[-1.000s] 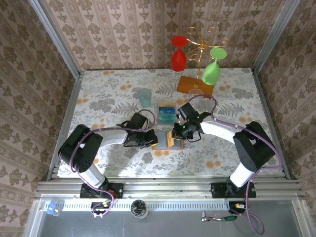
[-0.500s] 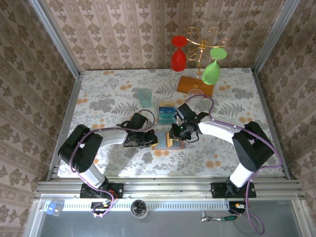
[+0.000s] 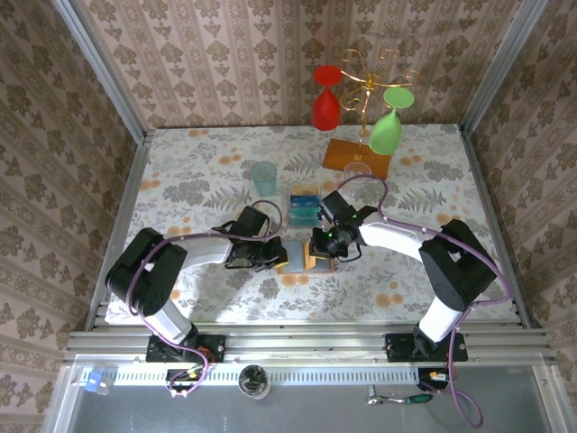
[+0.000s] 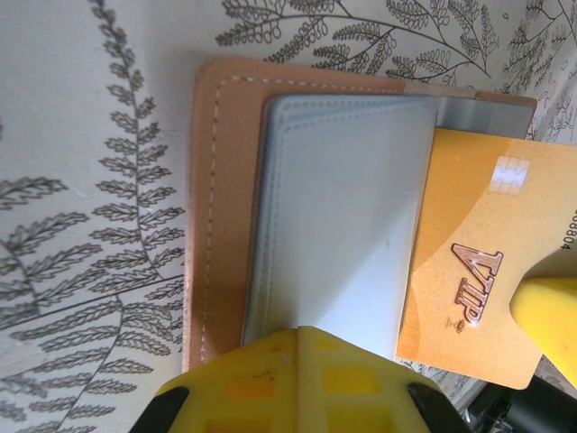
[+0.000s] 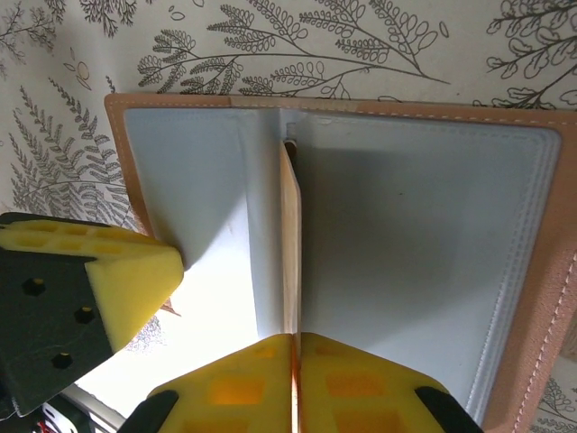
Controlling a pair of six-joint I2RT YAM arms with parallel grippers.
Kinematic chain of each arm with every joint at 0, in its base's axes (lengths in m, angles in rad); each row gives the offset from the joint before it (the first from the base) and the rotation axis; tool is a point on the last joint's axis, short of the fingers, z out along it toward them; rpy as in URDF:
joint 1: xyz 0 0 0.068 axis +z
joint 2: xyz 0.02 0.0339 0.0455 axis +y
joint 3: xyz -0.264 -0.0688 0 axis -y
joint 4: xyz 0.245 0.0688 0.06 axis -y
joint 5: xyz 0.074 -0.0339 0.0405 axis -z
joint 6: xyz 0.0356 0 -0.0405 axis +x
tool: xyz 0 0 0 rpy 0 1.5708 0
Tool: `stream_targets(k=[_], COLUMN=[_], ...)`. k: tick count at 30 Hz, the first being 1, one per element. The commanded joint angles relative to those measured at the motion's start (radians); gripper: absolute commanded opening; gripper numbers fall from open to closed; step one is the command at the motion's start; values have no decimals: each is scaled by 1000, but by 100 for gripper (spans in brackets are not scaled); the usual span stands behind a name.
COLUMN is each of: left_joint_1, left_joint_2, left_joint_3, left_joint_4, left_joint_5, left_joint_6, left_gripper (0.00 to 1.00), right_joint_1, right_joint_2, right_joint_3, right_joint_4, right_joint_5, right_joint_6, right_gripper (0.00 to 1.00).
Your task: Take the credit cards out of the card holder
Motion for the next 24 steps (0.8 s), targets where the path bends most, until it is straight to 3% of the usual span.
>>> stream_targets(k=[1, 16, 24], left_joint_1=[8, 33, 44], left_joint_2=[-30, -62, -84], left_joint_3=[-13, 1, -23], left_joint_4=[-26, -44, -40], left_joint_5=[-4, -11, -17], left_joint_6=[13, 24, 27], left_gripper=[0, 0, 1], right_joint_1=[6, 0, -3], right_joint_2=[5, -94, -81], right_joint_3=[13, 69, 155], right_joint_4=[-19, -148, -267], right_joint_5=[30, 101, 93], right_joint_6=[11, -90, -411], right_gripper=[8, 3, 4])
